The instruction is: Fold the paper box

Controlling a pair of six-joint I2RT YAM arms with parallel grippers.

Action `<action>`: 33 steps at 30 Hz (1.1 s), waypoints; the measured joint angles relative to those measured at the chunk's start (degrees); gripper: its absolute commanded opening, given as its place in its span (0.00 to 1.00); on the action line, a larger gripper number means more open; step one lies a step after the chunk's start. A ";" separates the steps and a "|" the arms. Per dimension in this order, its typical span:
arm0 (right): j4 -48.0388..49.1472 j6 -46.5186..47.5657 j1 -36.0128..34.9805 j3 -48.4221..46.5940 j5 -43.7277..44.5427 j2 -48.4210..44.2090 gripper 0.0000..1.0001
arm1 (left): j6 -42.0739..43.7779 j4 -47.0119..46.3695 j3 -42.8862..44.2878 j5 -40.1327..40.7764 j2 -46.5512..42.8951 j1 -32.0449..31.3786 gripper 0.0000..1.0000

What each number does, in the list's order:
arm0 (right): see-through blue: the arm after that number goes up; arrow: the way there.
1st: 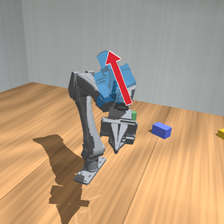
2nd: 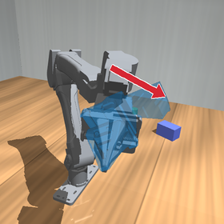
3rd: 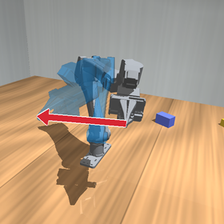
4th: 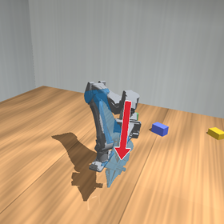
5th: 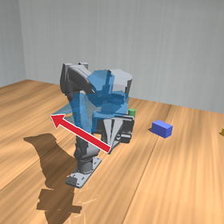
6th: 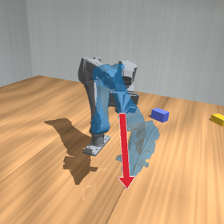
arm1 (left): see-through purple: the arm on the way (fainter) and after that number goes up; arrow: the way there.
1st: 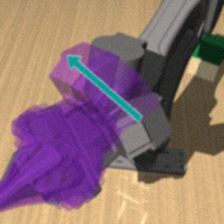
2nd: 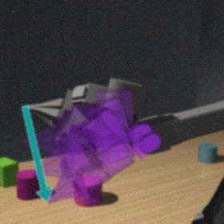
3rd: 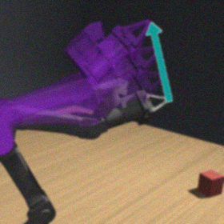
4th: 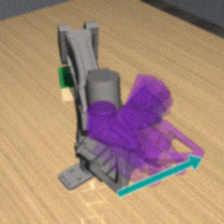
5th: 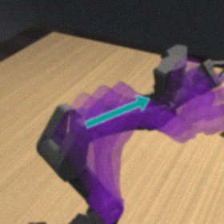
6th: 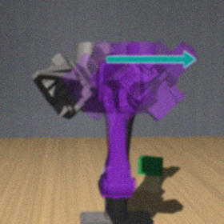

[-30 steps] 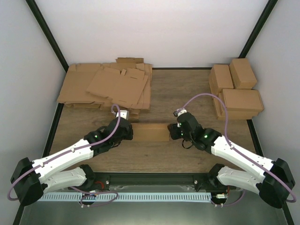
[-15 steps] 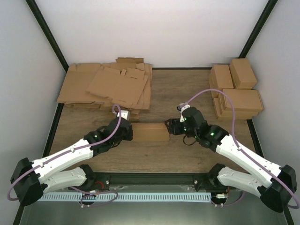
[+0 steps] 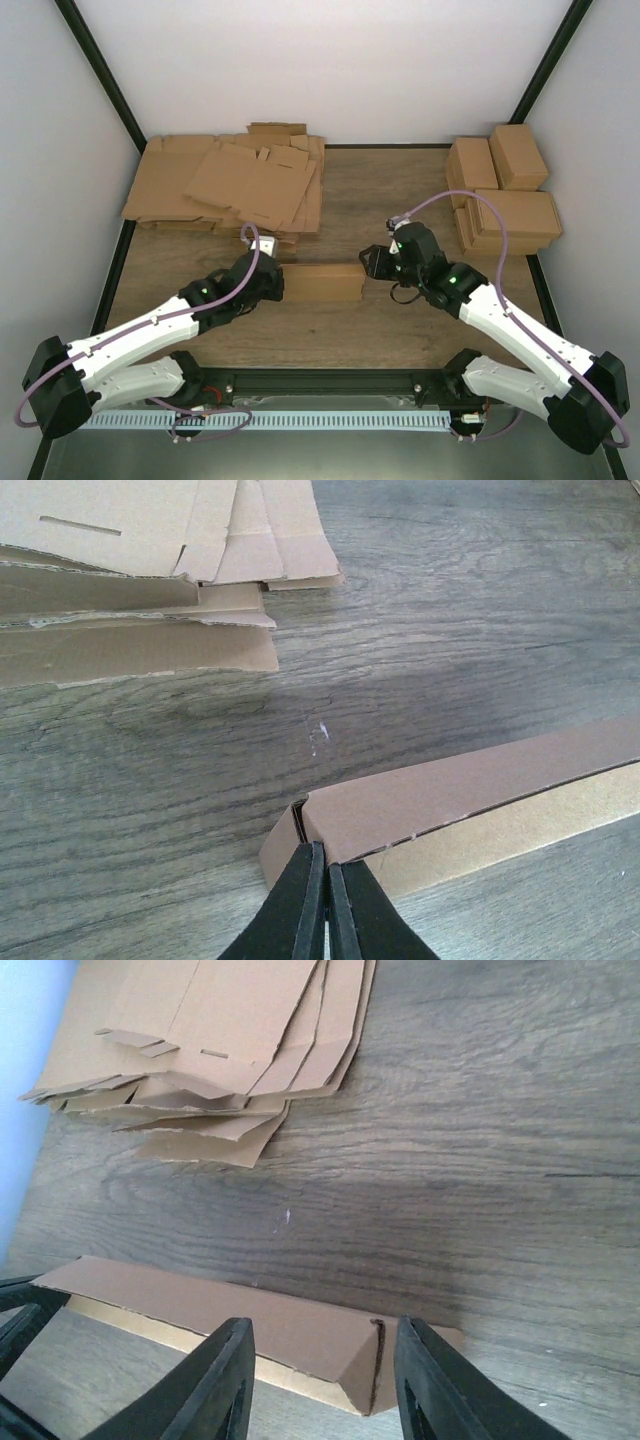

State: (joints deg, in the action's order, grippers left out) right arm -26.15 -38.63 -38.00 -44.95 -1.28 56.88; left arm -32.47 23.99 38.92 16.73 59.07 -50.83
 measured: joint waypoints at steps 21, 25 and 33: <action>9.49 -5.66 0.44 8.44 -6.49 -0.66 0.16 | -0.31 0.61 0.44 2.78 0.79 -1.81 0.04; 9.62 -5.81 0.44 8.55 -6.49 -0.66 0.15 | -0.76 0.72 0.63 2.86 1.18 -2.05 0.17; 10.01 -5.62 0.42 8.85 -6.67 -0.70 0.15 | -1.88 2.12 1.73 1.09 1.20 -2.58 0.34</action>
State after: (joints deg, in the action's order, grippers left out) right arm -16.14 -44.25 -37.58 -36.10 -7.94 56.18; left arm -34.35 26.11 40.64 17.82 60.27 -53.41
